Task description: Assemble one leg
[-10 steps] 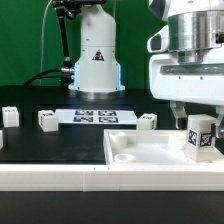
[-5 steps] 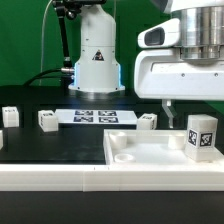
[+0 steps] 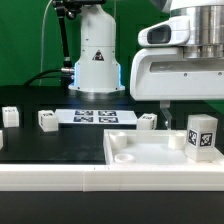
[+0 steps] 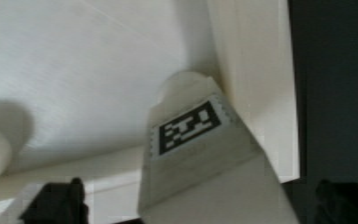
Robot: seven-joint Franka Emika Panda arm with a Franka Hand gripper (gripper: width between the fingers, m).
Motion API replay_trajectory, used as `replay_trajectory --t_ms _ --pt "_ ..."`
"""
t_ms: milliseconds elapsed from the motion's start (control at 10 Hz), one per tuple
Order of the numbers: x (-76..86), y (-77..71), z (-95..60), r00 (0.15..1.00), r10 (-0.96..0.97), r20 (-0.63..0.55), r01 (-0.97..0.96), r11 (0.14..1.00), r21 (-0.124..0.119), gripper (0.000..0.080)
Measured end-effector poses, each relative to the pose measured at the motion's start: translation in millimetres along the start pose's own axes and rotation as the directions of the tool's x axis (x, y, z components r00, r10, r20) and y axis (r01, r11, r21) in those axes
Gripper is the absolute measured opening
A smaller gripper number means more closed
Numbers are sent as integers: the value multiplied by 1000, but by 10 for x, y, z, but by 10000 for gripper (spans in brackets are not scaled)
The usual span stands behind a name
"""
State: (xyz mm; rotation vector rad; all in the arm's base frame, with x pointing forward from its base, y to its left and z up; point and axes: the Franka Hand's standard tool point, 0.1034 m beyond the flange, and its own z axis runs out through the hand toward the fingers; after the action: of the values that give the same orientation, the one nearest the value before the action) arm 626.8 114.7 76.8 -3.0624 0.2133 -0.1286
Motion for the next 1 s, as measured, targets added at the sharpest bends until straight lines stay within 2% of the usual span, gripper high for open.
replay_trajectory --t_ms 300,500,600,700,900,1000 --pt "8 12 1 987 -162 -6 161 987 -11 649" --pt "8 12 1 988 -155 -6 155 988 -11 381" --pt "7 10 1 989 -148 -6 148 989 -10 381" --pt "6 12 3 991 -131 -6 131 991 -10 291" --pt "6 13 3 995 -95 -6 95 995 -10 291" --pt "7 13 7 999 48 -12 -48 999 4 291"
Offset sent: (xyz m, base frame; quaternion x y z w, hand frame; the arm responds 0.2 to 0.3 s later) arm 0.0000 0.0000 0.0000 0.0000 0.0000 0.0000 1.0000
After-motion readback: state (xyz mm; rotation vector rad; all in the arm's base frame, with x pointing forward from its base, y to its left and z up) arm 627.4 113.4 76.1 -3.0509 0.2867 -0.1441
